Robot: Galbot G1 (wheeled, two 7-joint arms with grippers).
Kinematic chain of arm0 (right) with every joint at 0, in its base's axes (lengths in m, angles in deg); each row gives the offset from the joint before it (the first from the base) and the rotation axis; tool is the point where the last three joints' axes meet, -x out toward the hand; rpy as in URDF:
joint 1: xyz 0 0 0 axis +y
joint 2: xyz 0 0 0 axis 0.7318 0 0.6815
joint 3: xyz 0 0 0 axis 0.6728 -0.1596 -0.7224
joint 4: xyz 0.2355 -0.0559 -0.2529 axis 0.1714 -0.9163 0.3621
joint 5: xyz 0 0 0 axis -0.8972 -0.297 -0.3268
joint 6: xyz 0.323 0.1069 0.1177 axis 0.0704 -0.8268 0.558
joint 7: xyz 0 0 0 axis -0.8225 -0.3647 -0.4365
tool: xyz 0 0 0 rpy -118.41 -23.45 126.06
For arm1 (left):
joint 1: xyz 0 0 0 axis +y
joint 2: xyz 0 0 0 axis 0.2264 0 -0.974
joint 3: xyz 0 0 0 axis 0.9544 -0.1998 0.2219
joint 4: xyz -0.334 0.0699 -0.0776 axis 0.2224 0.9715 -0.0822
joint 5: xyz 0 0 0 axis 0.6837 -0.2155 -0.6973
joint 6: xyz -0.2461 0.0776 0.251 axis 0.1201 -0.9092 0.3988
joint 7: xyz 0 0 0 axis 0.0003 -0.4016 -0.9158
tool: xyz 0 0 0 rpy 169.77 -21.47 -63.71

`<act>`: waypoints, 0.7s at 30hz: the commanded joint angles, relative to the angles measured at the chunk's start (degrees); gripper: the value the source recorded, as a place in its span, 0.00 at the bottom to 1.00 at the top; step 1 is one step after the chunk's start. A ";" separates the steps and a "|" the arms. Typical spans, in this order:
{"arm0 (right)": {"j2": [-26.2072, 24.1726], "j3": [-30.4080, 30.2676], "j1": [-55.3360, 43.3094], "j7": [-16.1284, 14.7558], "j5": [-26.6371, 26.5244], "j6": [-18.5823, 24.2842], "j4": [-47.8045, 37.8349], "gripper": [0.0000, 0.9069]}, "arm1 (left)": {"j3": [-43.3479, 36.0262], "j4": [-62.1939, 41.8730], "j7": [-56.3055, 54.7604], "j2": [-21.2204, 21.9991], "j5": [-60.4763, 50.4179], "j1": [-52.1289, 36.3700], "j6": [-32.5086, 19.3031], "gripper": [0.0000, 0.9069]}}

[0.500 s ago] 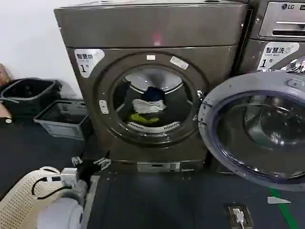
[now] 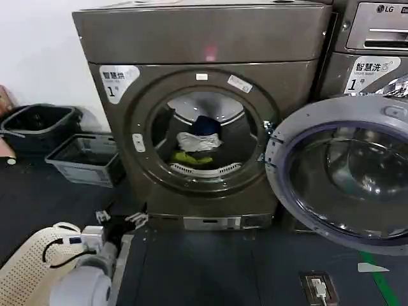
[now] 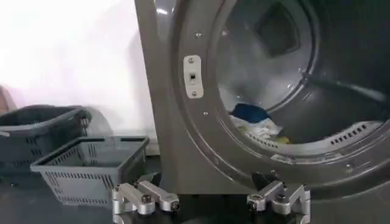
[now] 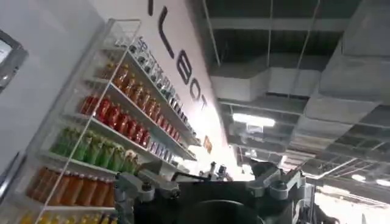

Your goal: Grasp the clothes from the dryer.

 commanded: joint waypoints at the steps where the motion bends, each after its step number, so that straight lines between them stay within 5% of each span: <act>1: -0.04 -0.28 0.01 0.70 -0.31 0.59 -0.40 1.00 | 0.11 0.04 0.05 0.02 0.04 0.13 2.81 1.00; 21: 0.00 -0.44 0.05 1.03 -0.79 -0.43 -0.17 1.00 | 0.51 0.04 0.49 -0.02 0.15 0.34 2.81 1.00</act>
